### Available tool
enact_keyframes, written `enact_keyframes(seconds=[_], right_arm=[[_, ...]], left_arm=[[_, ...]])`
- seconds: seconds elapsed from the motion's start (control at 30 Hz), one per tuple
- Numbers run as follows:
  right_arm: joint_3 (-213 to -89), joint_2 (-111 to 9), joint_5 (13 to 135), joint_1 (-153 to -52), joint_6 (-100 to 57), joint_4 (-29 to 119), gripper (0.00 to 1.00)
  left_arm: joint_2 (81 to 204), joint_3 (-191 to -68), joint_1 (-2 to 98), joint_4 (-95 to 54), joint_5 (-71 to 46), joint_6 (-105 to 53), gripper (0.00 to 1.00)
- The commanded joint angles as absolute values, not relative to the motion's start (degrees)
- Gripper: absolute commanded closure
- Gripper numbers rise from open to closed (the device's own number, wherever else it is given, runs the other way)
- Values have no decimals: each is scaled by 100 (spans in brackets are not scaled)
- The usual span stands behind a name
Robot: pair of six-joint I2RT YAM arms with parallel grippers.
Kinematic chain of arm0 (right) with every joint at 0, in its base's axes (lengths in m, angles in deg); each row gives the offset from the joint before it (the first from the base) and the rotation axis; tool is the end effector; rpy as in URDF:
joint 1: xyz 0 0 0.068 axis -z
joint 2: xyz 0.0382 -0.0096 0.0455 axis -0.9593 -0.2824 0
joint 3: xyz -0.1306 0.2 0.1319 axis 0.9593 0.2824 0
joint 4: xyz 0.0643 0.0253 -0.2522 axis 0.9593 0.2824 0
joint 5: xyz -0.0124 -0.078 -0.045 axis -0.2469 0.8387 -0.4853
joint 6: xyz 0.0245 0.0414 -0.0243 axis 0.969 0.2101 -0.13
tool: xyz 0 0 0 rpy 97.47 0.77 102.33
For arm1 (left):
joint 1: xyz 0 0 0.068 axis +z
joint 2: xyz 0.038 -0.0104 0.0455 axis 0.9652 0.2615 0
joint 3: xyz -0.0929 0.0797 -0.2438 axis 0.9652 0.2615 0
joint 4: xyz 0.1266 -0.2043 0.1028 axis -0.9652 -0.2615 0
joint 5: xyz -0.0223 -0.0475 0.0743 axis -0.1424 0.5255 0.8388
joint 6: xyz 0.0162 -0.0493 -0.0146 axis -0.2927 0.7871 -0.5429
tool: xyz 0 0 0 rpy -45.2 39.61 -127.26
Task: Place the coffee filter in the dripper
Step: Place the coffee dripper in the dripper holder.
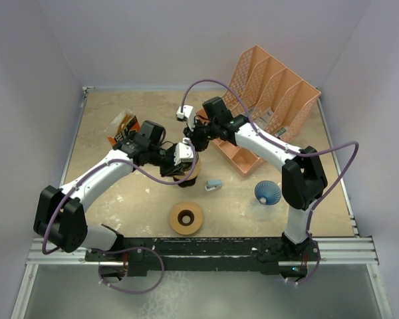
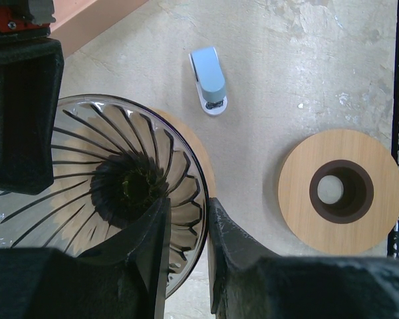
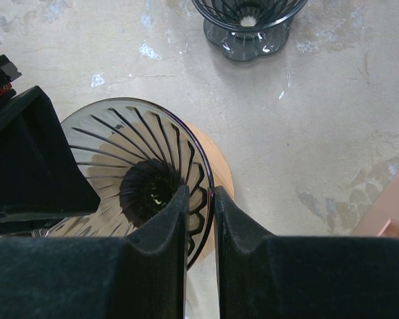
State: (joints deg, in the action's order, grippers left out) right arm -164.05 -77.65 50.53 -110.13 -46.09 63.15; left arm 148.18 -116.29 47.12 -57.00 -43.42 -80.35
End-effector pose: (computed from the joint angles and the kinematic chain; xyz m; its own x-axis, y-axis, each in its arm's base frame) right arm 0.3378 0.2730 0.2793 -0.2160 -0.4821 -0.8490 -0.9466 0.3166 0.0610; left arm 0.2413 -0.1522 0.2555 -0.0837 0.6379 -0.7656 0.9922 0.1249 -0.0044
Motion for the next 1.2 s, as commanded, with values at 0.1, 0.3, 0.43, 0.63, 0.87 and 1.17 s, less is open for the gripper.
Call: enact_keyframes(seconds=[0.1,0.3,0.43,0.63,0.87,1.17], right_arm=[[-15995,-7855,5411,-11021,-4849,6995,89],[-15984,-7862,5429,-11022,-4857,6981,89],[-16045,-7874,5333,-11024,-4875,6995,88],[-16356,-7844,5077,-11020,-4865,7110,85],[-16747,-7913,4898,-11024,-4861,7295,80],[-16978,-7880,4823,-11020,-4842,7399,76]], left_arm=[[15434,-11157,4901,-6705,-3512,-7792,82],[15472,-11226,4903,-6754,-3474,-7787,82],[15479,-11363,4901,-6882,-3414,-7867,81],[15429,-11638,4878,-7128,-3477,-8029,80],[15388,-11923,4757,-7217,-3352,-8052,75],[15308,-12304,4575,-7183,-3262,-7860,71]])
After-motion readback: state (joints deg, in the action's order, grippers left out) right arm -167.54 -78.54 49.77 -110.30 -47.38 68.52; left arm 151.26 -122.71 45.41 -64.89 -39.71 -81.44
